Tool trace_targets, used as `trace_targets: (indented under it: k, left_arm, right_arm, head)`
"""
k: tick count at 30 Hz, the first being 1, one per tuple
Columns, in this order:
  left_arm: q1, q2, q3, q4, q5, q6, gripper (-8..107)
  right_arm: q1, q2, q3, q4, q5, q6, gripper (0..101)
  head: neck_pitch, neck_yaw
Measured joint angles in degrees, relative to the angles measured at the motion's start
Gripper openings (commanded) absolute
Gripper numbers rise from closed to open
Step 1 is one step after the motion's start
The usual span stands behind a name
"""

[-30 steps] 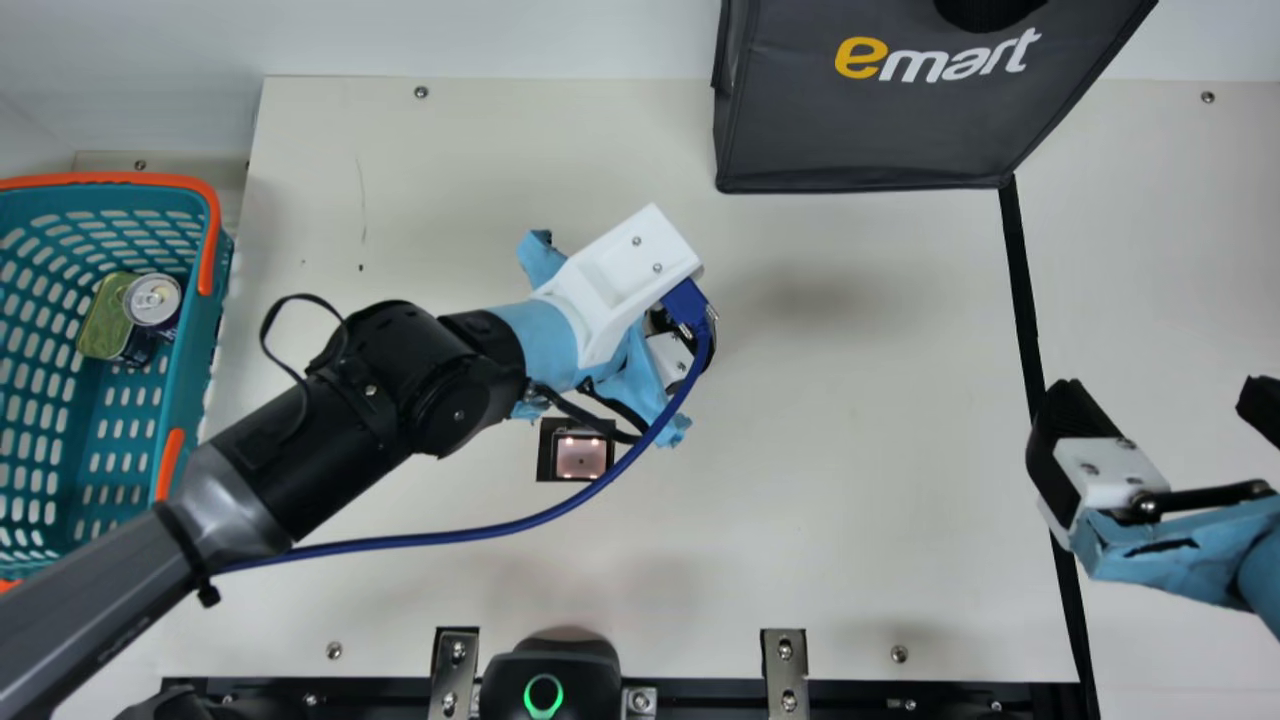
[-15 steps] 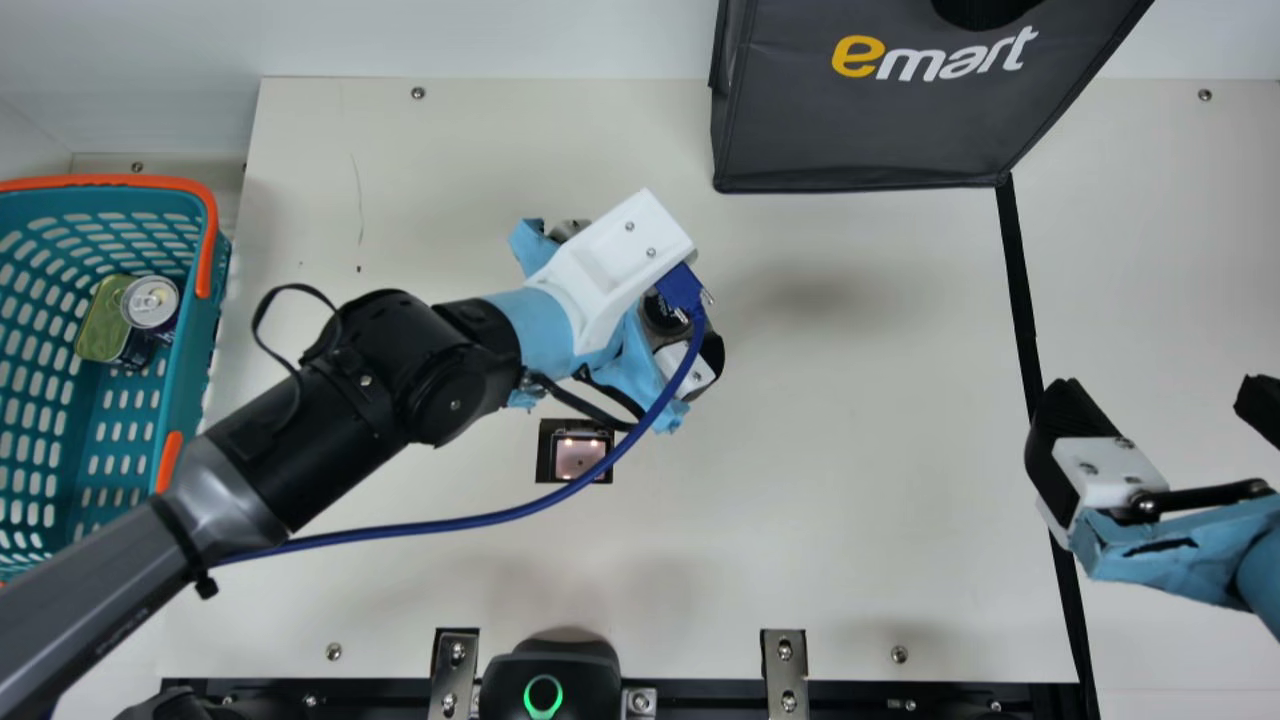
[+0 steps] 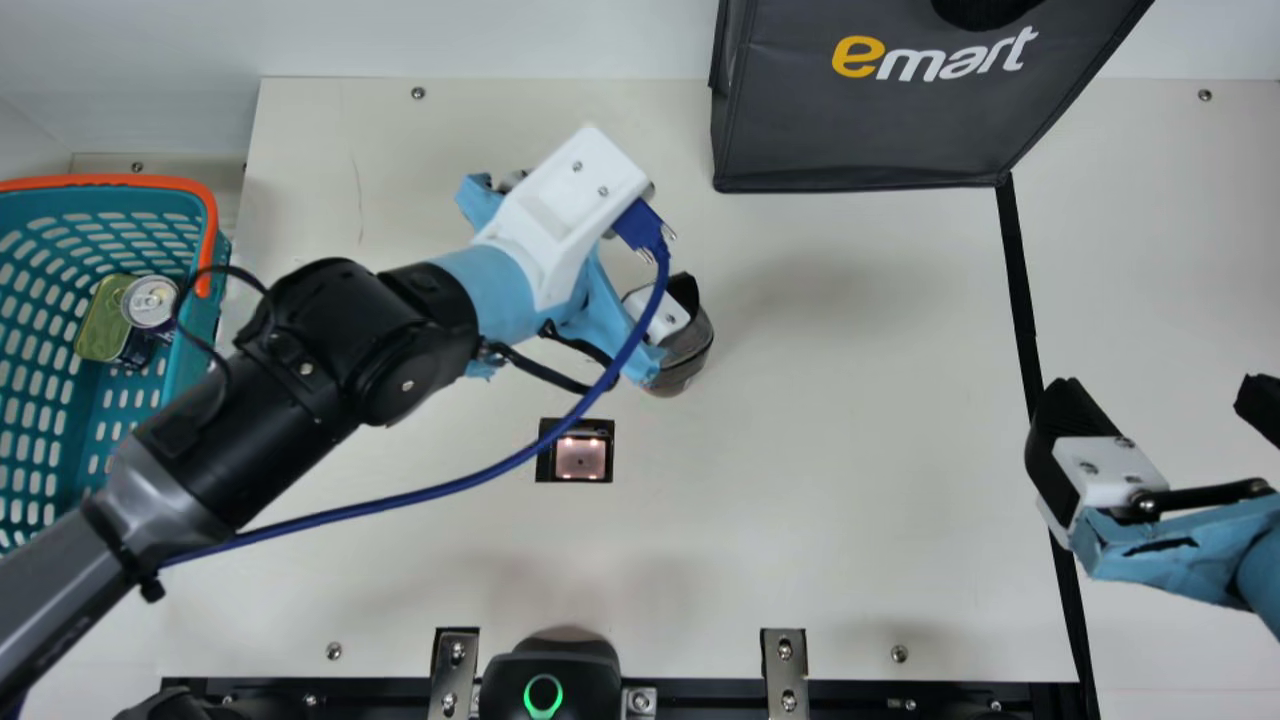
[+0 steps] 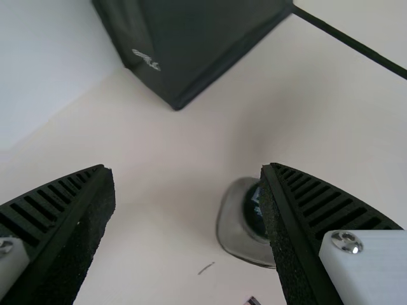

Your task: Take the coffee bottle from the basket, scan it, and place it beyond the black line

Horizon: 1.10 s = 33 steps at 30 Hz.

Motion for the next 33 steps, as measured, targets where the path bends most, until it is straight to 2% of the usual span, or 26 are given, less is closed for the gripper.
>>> trace_targets:
  k: [11, 33]
  left_arm:
    - [5.55, -2.49, -0.41, 7.48, 2.13, -9.60, 90]
    - [21.25, -6.80, 2.80, 10.02, 1.92, -12.35, 90]
  right_arm:
    - [0.00, 0.00, 0.00, 0.00, 0.00, 0.00, 91]
    - [0.00, 0.00, 0.00, 0.00, 0.00, 0.00, 91]
  head:
    - [0.00, 0.00]
    - [0.00, 0.00]
